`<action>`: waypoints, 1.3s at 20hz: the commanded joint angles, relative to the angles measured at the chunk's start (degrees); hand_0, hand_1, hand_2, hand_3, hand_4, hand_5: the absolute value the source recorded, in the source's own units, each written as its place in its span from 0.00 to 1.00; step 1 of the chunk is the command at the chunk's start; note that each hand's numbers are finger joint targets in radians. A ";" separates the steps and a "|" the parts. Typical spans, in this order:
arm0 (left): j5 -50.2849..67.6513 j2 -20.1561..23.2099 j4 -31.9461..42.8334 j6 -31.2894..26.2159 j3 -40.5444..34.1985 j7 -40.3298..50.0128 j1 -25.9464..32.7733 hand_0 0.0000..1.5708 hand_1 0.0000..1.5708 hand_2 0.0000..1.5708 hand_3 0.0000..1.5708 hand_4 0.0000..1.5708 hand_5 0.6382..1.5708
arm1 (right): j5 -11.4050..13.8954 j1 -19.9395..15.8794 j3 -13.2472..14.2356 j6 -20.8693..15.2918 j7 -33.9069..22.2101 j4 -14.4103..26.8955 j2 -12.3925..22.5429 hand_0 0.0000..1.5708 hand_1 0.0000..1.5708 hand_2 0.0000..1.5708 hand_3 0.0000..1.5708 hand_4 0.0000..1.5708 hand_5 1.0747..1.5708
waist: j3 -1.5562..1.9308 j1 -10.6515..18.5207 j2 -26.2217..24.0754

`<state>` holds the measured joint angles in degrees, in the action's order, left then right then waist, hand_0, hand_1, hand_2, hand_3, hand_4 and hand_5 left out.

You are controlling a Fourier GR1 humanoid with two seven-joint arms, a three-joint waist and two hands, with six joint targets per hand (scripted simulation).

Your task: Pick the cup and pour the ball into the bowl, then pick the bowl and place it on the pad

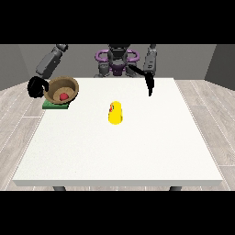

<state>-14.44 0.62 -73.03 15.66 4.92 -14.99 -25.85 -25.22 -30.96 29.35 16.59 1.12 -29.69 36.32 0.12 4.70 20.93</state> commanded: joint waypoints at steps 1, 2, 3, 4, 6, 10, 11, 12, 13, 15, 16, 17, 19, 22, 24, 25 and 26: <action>-0.80 0.90 -5.89 0.69 -0.05 0.17 -1.28 0.00 0.00 0.00 0.00 0.00 0.07 | -1.17 -1.87 2.16 6.13 4.29 4.67 4.17 1.00 1.00 1.00 0.00 0.54 1.00 | 0.05 -0.25 6.86; -2.20 -0.58 -8.66 4.15 2.97 1.28 0.32 0.00 0.00 0.00 0.00 0.00 0.07 | -0.80 -2.28 2.43 3.99 8.78 5.09 1.39 1.00 1.00 1.00 0.00 0.54 1.00 | 0.11 -0.02 8.18; -0.93 1.43 -9.25 0.56 0.82 1.19 0.78 0.00 0.00 0.00 0.00 0.00 0.07 | -3.30 -4.53 4.70 5.42 3.58 7.15 5.80 1.00 1.00 1.00 0.00 0.54 1.00 | 0.06 0.64 8.36; -1.69 0.31 -10.58 1.97 1.48 0.90 1.22 0.00 0.00 0.00 0.00 0.00 0.07 | -1.87 -4.04 3.45 6.89 5.93 6.99 5.82 1.00 1.00 1.00 0.00 0.53 1.00 | 0.05 -0.74 9.04; -3.34 0.42 -14.46 2.25 3.42 1.95 3.98 0.00 0.00 0.00 0.00 0.00 0.07 | -2.13 -5.48 3.85 8.06 5.62 8.51 7.37 1.00 1.00 1.00 0.00 0.54 1.00 | 0.06 -0.62 9.60; -2.39 2.05 -17.32 0.32 2.39 3.66 4.00 0.00 0.00 0.00 0.00 0.00 0.06 | -2.60 -8.55 4.45 5.81 4.57 9.75 8.89 1.00 1.00 1.00 0.00 0.38 0.98 | -0.01 -0.32 9.89; -3.62 0.83 -16.87 2.48 2.44 2.26 2.17 0.00 0.00 0.00 0.00 0.00 0.06 | -3.07 -10.83 4.62 6.30 3.96 9.66 9.29 1.00 1.00 1.00 0.00 0.33 0.99 | 0.00 -1.59 12.97; -3.53 1.25 -19.65 2.04 3.01 3.40 5.66 0.00 0.00 0.00 0.00 0.00 0.05 | -2.76 -8.82 4.50 7.82 5.12 10.49 9.39 1.00 1.00 1.00 0.00 0.29 1.00 | 0.01 -1.80 11.23; -4.56 1.16 -22.33 1.40 4.48 6.81 5.08 0.00 0.00 0.00 0.00 0.00 0.05 | -2.10 -11.07 3.87 6.36 3.53 11.15 9.78 1.00 1.00 1.00 0.00 0.27 1.00 | 0.04 -0.43 11.49; -2.16 2.13 -19.18 -0.51 3.48 2.73 8.66 0.00 0.00 0.00 0.00 0.00 0.05 | -1.58 -8.42 3.28 7.03 2.99 10.69 11.02 1.00 1.00 1.00 0.30 0.24 1.00 | -0.06 -0.52 8.75; -3.52 2.10 -21.84 0.31 3.29 7.19 7.35 0.00 0.00 0.00 0.00 0.00 0.05 | -0.87 -9.41 2.51 7.81 3.43 10.87 10.80 1.00 1.00 1.00 0.41 0.25 1.00 | -0.01 -1.35 9.20; -3.34 2.08 -23.26 -0.21 4.17 7.13 9.46 0.00 0.00 0.00 0.00 0.00 0.05 | -0.65 -8.72 2.33 9.08 2.05 11.37 12.43 1.00 1.00 1.00 0.44 0.25 0.99 | -0.01 -1.18 7.87; -2.79 3.07 -24.71 -1.63 3.12 10.00 7.27 0.00 0.00 0.00 0.00 0.00 0.06 | 0.31 -9.76 1.32 7.77 2.18 11.29 11.68 1.00 1.00 1.00 0.62 0.28 0.97 | -0.03 -0.67 7.68; -3.96 0.56 -22.38 1.14 3.97 9.89 7.69 0.00 0.00 0.00 0.00 0.00 0.05 | 2.34 -7.14 -1.06 8.07 4.90 10.21 8.54 1.00 1.00 1.00 0.61 0.26 0.96 | -0.06 -2.99 5.02; -2.06 0.97 -20.76 -1.12 4.75 6.67 11.45 0.00 0.00 0.00 0.00 0.00 0.06 | 2.85 -4.93 -1.68 7.62 5.20 10.70 7.31 1.00 1.00 1.00 0.62 0.27 0.96 | -0.08 -1.69 3.29; -1.10 1.29 -20.26 -2.25 3.69 9.36 9.75 0.00 0.00 0.00 0.00 0.00 0.06 | 3.70 -4.12 -2.78 6.87 5.42 10.34 5.66 1.00 1.00 1.00 0.65 0.26 0.96 | -0.09 -1.99 0.65; -3.45 0.76 -21.20 -0.53 4.72 8.79 10.04 0.00 0.00 0.00 0.00 0.00 0.06 | 3.49 -5.50 -2.51 8.12 4.28 10.71 7.74 1.00 1.00 1.00 0.71 0.25 0.94 | -0.07 -2.24 2.17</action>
<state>-17.15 1.84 -94.21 15.17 8.94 -6.79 -16.82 -23.04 -37.41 28.33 24.26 5.39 -19.14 44.40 0.07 2.82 25.01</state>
